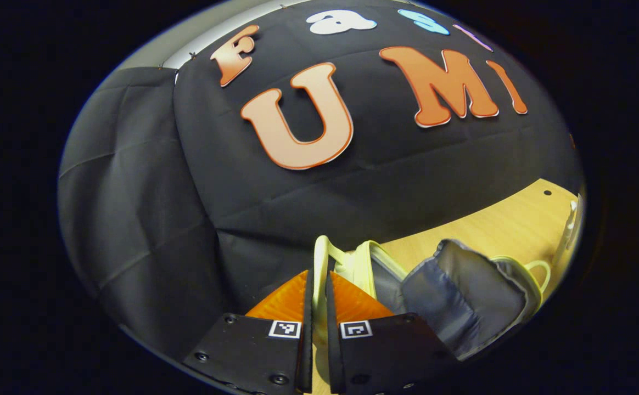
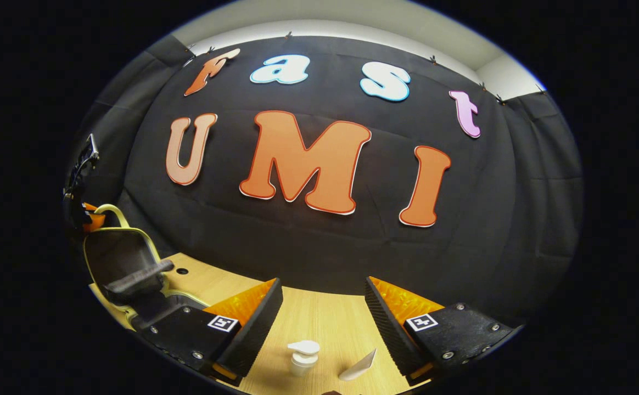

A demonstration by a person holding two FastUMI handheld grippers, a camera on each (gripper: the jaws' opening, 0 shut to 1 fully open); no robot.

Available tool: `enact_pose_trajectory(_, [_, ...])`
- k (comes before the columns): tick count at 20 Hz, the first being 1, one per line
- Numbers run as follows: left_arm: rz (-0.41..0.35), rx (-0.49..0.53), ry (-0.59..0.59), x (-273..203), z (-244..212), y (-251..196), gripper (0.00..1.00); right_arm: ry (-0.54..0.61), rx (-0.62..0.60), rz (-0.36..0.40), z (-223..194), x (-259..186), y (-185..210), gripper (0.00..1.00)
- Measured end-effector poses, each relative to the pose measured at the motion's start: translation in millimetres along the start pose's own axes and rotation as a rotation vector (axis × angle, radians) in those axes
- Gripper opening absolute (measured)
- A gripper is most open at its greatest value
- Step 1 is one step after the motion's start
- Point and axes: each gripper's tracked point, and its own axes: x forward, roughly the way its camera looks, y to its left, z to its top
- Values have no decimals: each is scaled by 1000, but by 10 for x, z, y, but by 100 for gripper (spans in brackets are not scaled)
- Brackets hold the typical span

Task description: First open the suitcase, pack the skin care products into it, and then close the suitcase.

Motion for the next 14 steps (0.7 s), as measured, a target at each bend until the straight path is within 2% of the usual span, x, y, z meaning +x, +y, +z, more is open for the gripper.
enact_pose_trajectory(6, [7,-34,131,492,-785,421,12,26,-56,-33,49,-4,53,95])
enact_pose_trajectory(11, [30,-75,268,685,-1488,467,12,30,-54,-43,86,-27,15,95])
enact_pose_trajectory(14, [42,-116,363,744,-1989,327,13,43,-60,-67,53,-56,-98,95])
